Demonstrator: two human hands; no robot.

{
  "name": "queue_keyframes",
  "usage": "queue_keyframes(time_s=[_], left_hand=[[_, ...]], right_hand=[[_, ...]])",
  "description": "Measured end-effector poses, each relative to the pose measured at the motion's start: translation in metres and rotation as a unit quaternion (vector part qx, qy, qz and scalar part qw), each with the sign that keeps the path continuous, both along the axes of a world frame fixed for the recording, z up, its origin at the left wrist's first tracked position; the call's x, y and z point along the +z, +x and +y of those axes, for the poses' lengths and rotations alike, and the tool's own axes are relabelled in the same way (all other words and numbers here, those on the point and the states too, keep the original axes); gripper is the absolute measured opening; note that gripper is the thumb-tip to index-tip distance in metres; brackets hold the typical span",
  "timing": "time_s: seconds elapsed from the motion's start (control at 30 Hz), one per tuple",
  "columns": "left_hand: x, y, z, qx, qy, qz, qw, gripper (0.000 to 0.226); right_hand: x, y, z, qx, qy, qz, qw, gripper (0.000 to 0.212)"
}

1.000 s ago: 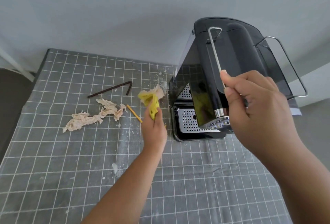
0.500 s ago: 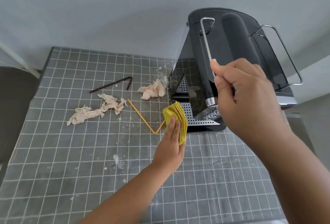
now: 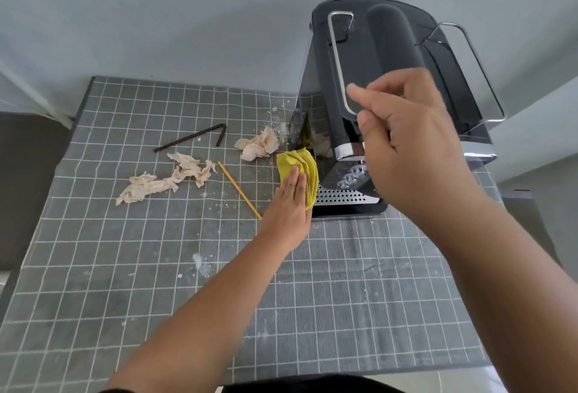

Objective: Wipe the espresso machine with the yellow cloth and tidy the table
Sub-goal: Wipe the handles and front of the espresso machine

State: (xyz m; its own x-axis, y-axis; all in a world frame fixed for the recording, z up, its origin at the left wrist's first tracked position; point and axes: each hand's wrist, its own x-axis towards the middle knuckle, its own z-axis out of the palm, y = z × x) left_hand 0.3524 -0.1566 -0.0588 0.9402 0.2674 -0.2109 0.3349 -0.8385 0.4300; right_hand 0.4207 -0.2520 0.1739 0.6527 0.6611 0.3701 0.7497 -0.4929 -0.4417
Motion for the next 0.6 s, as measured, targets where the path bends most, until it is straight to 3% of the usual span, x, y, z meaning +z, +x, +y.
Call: queue_keyframes(time_s=[0.1, 0.2, 0.3, 0.43, 0.53, 0.6], left_hand=[[-0.005, -0.015, -0.009, 0.001, 0.004, -0.002, 1.000, 0.066], [-0.010, -0.025, -0.020, -0.006, 0.011, -0.012, 1.000, 0.067], [-0.008, -0.034, -0.035, 0.001, 0.025, -0.004, 1.000, 0.067], [0.000, -0.029, -0.051, 0.021, 0.055, 0.029, 0.998, 0.068], [0.004, -0.015, -0.062, -0.012, 0.088, 0.043, 0.995, 0.071], [0.006, -0.004, -0.073, -0.028, 0.086, 0.030, 0.995, 0.070]], right_hand=[[-0.006, -0.008, -0.028, -0.009, 0.048, -0.008, 0.999, 0.040], [-0.028, -0.025, -0.067, 0.052, 0.131, -0.050, 0.989, 0.037], [-0.068, -0.042, -0.106, 0.115, 0.116, -0.061, 0.985, 0.036], [-0.142, -0.031, -0.134, 0.097, 0.042, 0.083, 0.991, 0.029], [-0.187, -0.007, -0.145, 0.005, -0.016, 0.161, 0.987, 0.029], [-0.198, 0.012, -0.148, -0.089, -0.052, 0.243, 0.964, 0.031]])
